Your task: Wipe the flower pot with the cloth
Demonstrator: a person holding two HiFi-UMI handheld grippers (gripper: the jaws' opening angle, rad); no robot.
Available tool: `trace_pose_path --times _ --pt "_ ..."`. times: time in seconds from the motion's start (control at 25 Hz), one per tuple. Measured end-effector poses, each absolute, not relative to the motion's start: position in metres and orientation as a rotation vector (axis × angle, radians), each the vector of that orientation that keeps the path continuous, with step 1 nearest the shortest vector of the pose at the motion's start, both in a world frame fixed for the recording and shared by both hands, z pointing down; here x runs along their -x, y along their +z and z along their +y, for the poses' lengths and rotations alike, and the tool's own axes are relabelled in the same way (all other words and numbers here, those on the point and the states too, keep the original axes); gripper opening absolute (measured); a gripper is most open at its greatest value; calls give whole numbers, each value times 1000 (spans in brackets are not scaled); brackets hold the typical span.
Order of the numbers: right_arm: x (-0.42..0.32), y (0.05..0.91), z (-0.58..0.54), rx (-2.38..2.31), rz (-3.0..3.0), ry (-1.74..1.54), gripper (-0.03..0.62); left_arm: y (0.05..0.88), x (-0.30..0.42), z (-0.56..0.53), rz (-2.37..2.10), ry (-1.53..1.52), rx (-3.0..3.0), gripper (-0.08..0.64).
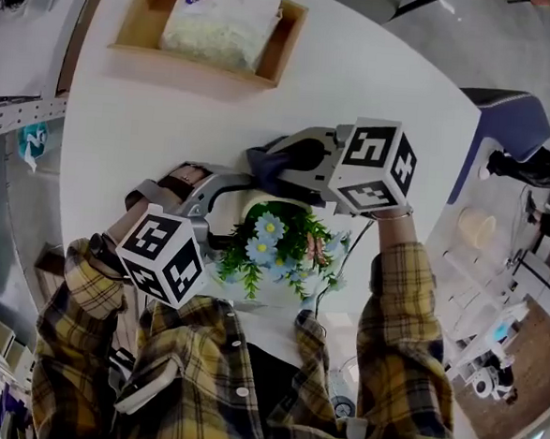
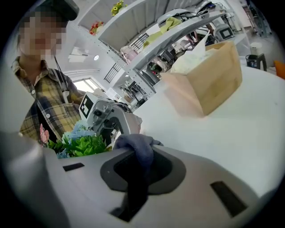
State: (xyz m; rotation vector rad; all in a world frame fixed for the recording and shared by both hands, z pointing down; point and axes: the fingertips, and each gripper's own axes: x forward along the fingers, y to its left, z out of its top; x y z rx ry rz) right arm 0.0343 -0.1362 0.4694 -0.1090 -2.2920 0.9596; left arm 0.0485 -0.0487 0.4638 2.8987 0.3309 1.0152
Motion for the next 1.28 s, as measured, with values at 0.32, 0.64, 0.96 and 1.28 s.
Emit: trace_pose_path --times 0.32,0.64,0.96,1.28 --pt "-55 442 -152 -175 -2462 948 21 463 -16 -56 -8 943 -2819 400" --pt "-98 366 -159 -580 -2680 719 21 415 7 -57 -379 676 -2769 396" --pt "-135 256 -130 -1037 -2827 411 21 322 15 -56 -730 331 -2690 256" --pt "-132 190 -63 -1168 -2886 272 21 239 -2 -53 -960 157 -2734 101"
